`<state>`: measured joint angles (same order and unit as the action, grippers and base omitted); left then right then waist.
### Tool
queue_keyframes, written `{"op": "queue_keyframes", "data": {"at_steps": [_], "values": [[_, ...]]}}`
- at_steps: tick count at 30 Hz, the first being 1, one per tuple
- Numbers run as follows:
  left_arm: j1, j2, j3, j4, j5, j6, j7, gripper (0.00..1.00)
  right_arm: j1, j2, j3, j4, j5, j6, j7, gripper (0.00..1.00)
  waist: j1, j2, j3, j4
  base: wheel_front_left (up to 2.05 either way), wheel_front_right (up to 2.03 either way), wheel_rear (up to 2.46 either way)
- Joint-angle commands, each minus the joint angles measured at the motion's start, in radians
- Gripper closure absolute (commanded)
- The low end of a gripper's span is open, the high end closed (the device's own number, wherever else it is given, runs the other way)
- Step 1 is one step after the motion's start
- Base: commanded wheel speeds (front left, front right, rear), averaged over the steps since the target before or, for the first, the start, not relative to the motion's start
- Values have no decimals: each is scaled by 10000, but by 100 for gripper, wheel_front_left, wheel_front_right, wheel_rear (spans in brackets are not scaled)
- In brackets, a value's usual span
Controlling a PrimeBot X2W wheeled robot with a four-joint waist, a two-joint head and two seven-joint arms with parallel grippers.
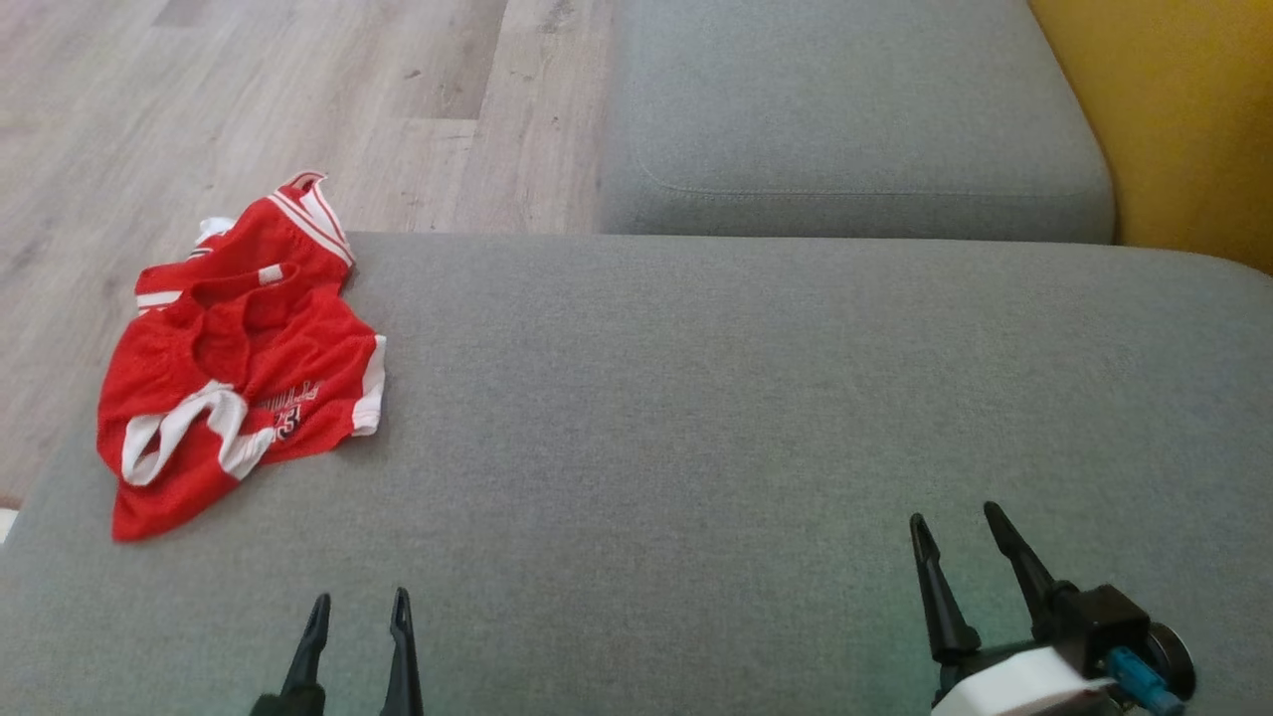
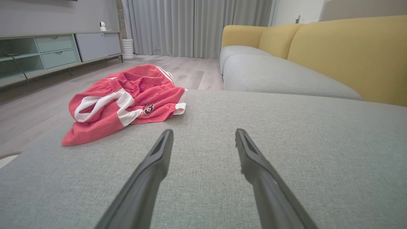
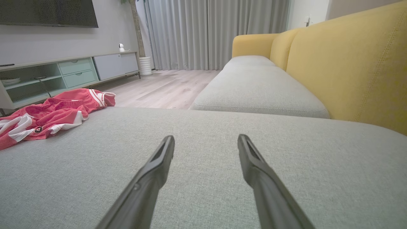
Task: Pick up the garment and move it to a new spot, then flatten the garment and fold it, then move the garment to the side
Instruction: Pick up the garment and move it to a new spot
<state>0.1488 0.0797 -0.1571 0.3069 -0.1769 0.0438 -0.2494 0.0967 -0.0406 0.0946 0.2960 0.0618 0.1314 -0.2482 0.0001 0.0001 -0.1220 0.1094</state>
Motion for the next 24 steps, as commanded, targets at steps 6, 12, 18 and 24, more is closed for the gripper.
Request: {"op": "queue_keyframes", "data": {"at_steps": [6, 12, 18, 24], "values": [[-476, 125, 206, -326, -78, 43, -43, 0, -127, -96, 152, -390, 131, -7, -136, 0, -1, -1, -43, 611, 0, 0, 0], [-599, 283, 172, -450, -43, 70, 52, 0, -104, -96, 215, -481, 294, -7, -136, 0, -1, -1, -36, 1964, 0, 0, 0], [-567, 431, 274, -826, -102, 182, 168, 0, -280, -96, 442, -530, 470, -7, -136, 0, -1, -1, 106, 3232, 0, 0, 0], [-370, 430, 599, -1251, -275, 477, 61, 0, -896, -96, 973, -408, 388, -7, -136, 0, -1, -1, 519, 3591, 0, 0, 0]]}}
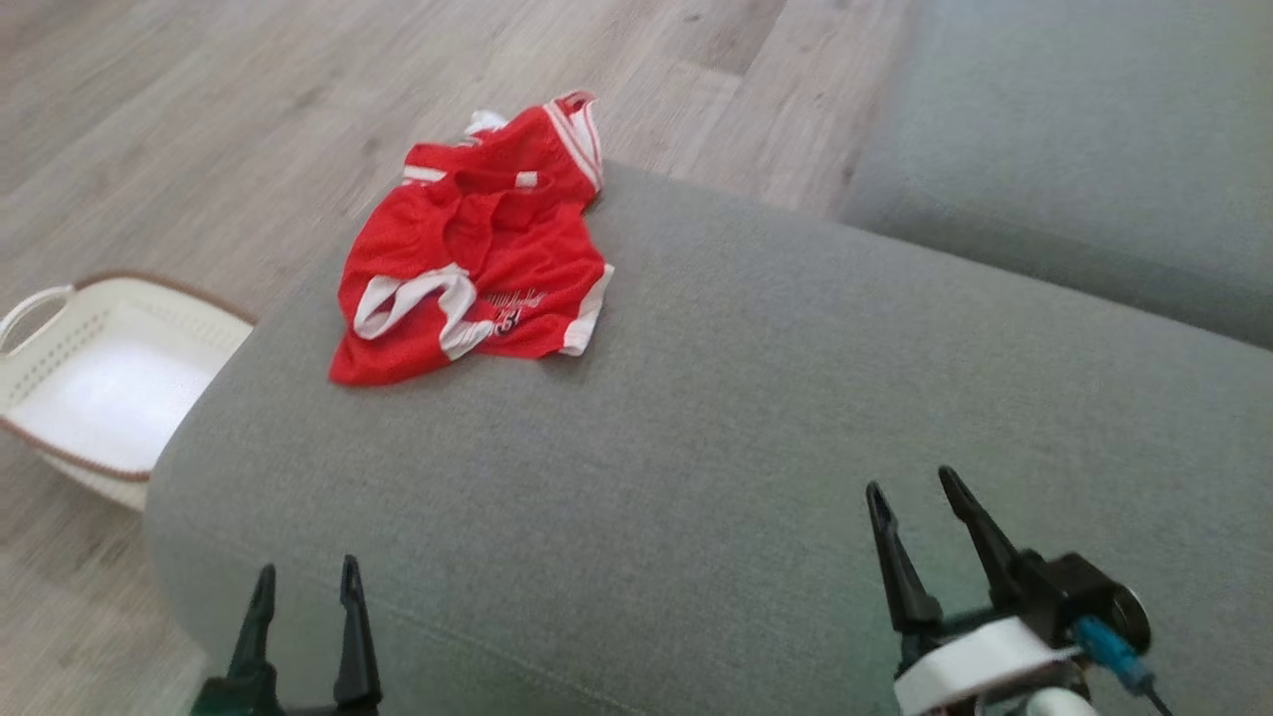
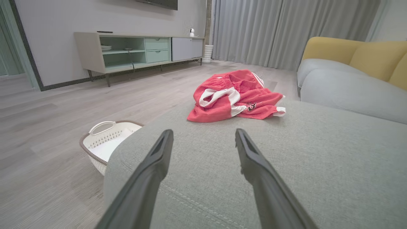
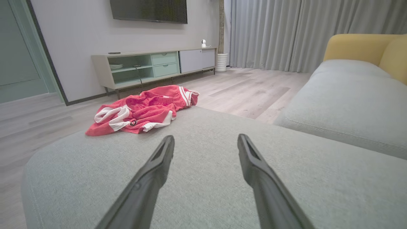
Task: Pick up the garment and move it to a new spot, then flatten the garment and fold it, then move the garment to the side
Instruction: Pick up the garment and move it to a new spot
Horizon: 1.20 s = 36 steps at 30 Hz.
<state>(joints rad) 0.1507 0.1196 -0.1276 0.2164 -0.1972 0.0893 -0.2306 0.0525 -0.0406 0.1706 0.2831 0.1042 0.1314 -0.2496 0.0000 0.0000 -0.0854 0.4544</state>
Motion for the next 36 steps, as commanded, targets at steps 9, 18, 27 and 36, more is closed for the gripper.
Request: {"op": "queue_keyframes", "data": {"at_steps": [9, 18, 27, 36], "values": [[-219, 176, 687, -799, -151, 200, -265, 0, -759, -96, 460, -94, -91, -7, -122, 0, 0, 0, 296, 270, 0, 0, 0], [-782, 1509, 1435, -2658, -120, -7, 412, 0, -298, -96, -444, -593, -434, -7, -122, 0, 0, 0, 228, 251, 0, 0, 0], [-3554, 3580, 2519, -3772, -393, -491, 2110, 0, -833, -96, -701, -1314, -1328, -7, -31, 0, 0, 0, 1740, -806, 0, 0, 0], [-7182, 4591, 2368, -722, -779, -1260, 2206, 0, -1991, -96, -472, -2294, -2241, -7, 674, 0, 0, 0, 3788, -1944, 0, 0, 0]]}}
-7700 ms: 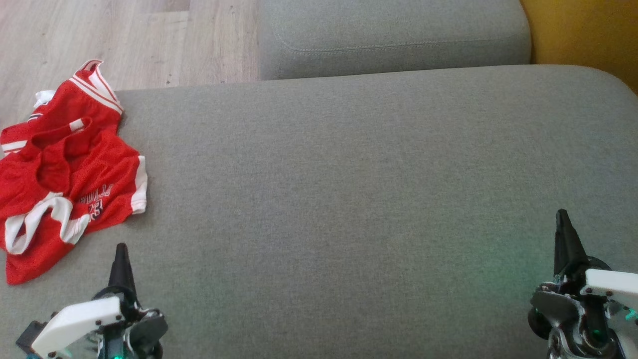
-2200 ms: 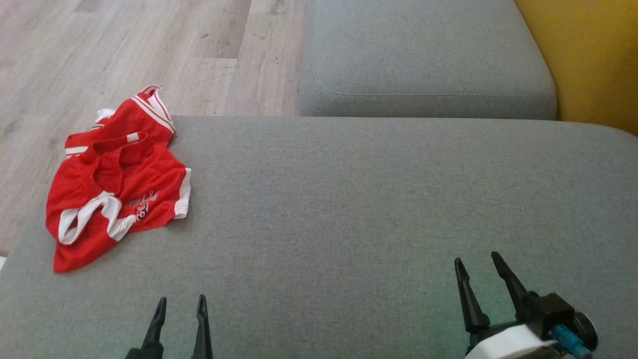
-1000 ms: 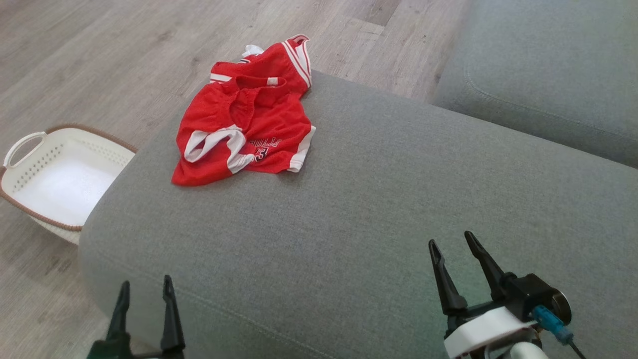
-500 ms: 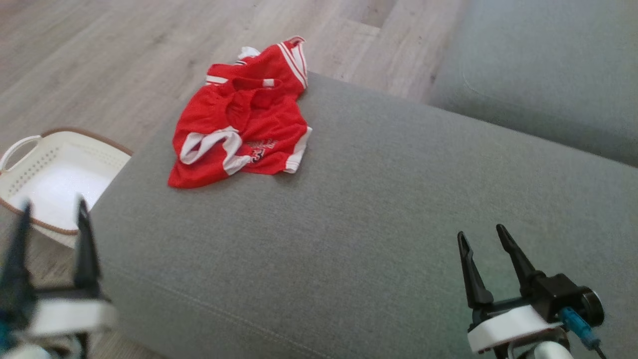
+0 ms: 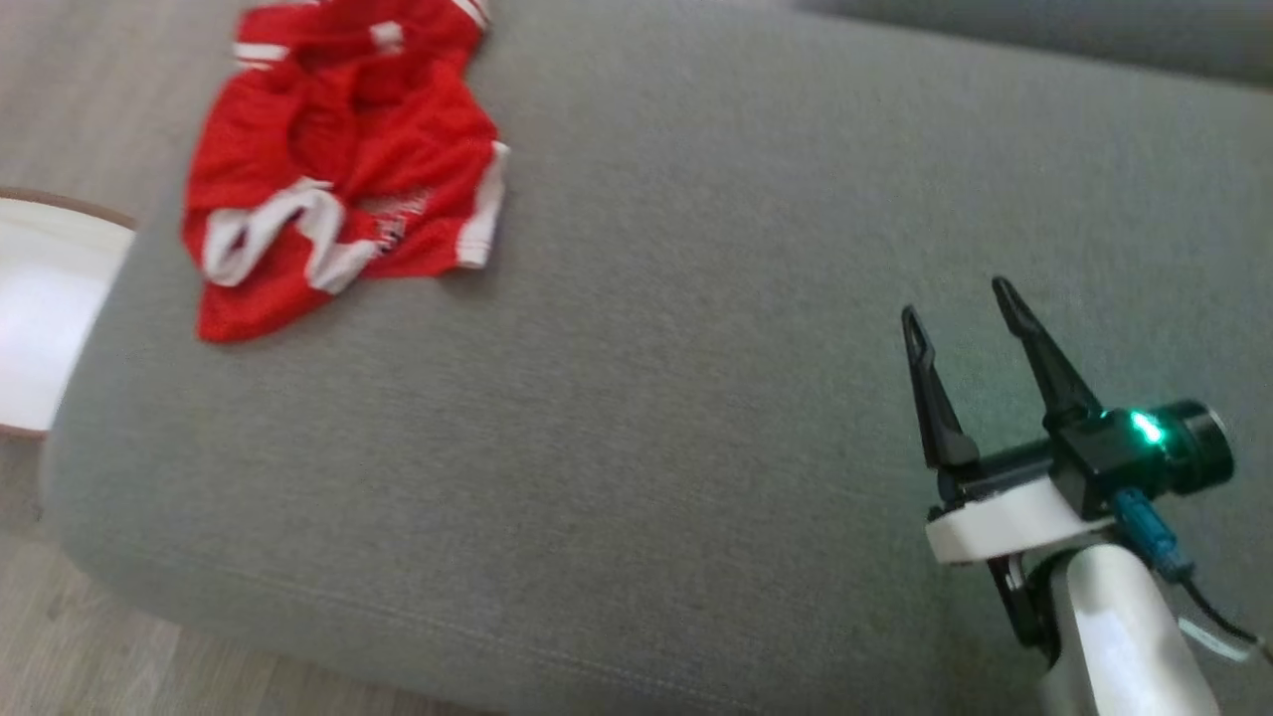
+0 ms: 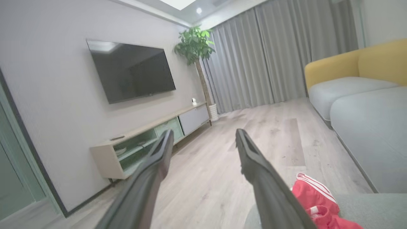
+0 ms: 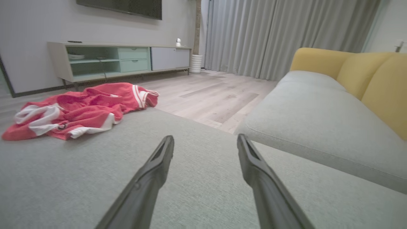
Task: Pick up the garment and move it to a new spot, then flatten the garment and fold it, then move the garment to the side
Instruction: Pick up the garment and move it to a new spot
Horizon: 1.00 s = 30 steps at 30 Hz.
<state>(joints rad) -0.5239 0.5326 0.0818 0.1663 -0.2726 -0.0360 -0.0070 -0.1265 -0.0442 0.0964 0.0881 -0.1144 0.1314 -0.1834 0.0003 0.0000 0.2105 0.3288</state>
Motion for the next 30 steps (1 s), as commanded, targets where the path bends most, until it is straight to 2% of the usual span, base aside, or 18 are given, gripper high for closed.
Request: {"op": "queue_keyframes", "data": {"at_steps": [1, 6, 11, 18, 25, 26, 30], "values": [[-782, 395, 177, 257, -114, -89, -49, 0, -271, -60, 275, -448, -138, -7, 91, 0, -3, 0, 1006, -774, 0, 0, 0], [-1859, 33, -663, 2598, -166, -459, 235, 0, -438, -60, 159, -939, -485, -7, 399, 0, -3, 0, 1695, -1128, 0, 0, 0], [-2443, -238, -1341, 4321, -140, -672, 650, 0, -307, -60, -58, -1387, -715, -7, 660, 0, -3, 0, 2202, -1315, 0, 0, 0], [-3007, -386, -1512, 6216, -341, -752, 636, 0, -143, -60, -166, -1835, -813, -7, 876, 0, -3, 0, 2683, -1452, 0, 0, 0], [-3415, -372, -1495, 7618, -422, -525, 684, 2, -108, -60, -232, -2026, -812, -7, 924, 0, -3, 0, 2961, -1528, 0, 0, 0], [-3487, -389, -1487, 7785, -464, -531, 713, 8, -98, -60, -241, -2028, -805, -7, 920, 0, -3, 0, 2976, -1528, 0, 0, 0], [-3728, -436, -1581, 8277, -487, -567, 668, 100, -106, -60, -249, -1981, -764, -7, 896, 0, -3, 0, 2964, -1521, 0, 0, 0]]}}
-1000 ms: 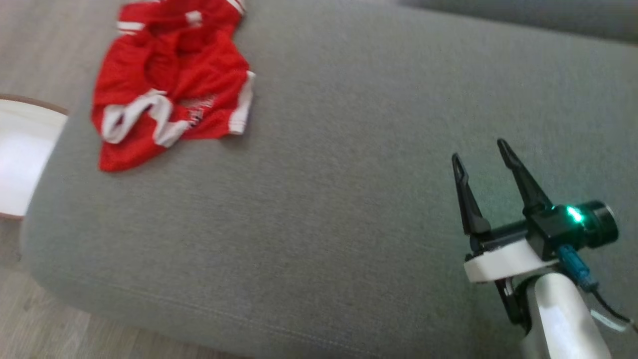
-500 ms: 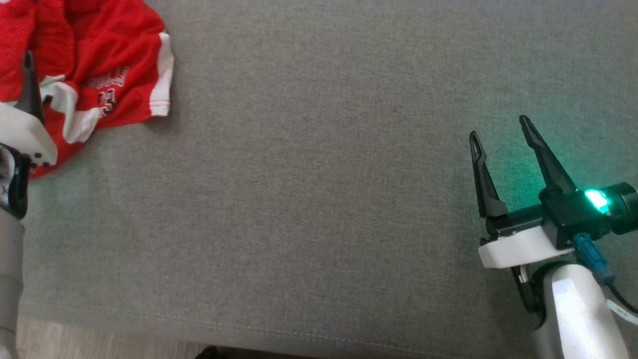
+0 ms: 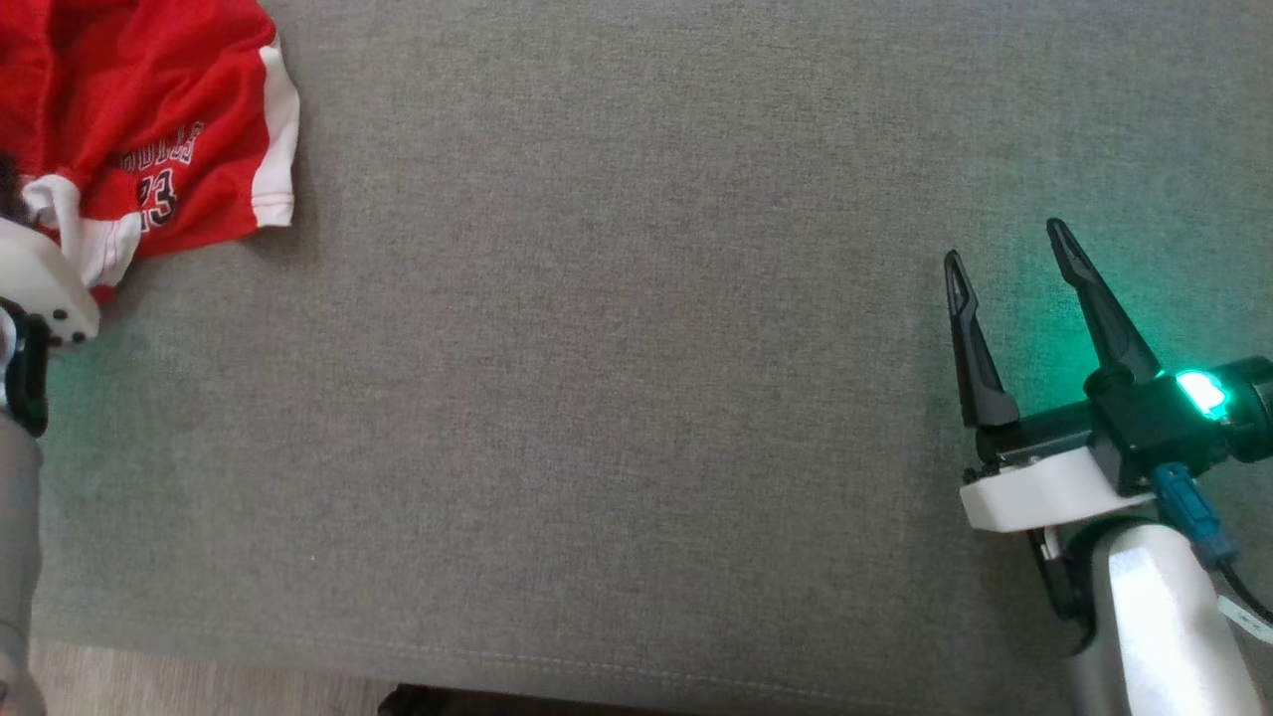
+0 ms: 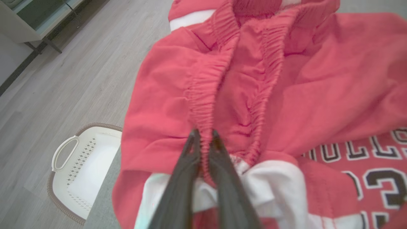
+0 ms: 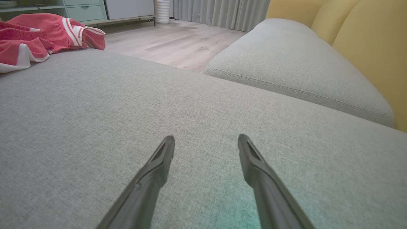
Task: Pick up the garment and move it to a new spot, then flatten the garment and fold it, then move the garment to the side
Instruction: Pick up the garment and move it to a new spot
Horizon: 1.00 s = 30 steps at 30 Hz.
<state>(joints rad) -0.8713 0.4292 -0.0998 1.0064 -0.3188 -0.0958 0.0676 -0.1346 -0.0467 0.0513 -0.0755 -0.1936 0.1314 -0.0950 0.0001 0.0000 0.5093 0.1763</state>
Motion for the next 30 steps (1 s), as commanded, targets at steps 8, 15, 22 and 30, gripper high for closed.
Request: {"op": "queue_keyframes", "data": {"at_steps": [8, 15, 22, 30], "values": [[-516, 1060, -37, 150, 327, 138, -835, 100, -112, -35, 282, 221, 414, -7, -373, 0, -1, 0, -734, -88, 0, 0, 0], [-1165, 2037, -750, -399, 1218, 160, -1073, 100, 24, -35, 230, 1251, 890, -7, -933, 0, -1, 0, -2226, -339, 0, 0, 0], [-1771, 2641, -1637, -1617, 1880, -143, -788, 100, 556, -35, -99, 2132, 1376, -7, -1312, 0, -1, 0, -3856, -840, 0, 0, 0], [-1766, 2202, -2816, -3909, 1527, -333, 5, 100, 1129, -35, -178, 2714, 1899, -7, -1554, 0, -1, 0, -5133, -2009, 0, 0, 0]]}}
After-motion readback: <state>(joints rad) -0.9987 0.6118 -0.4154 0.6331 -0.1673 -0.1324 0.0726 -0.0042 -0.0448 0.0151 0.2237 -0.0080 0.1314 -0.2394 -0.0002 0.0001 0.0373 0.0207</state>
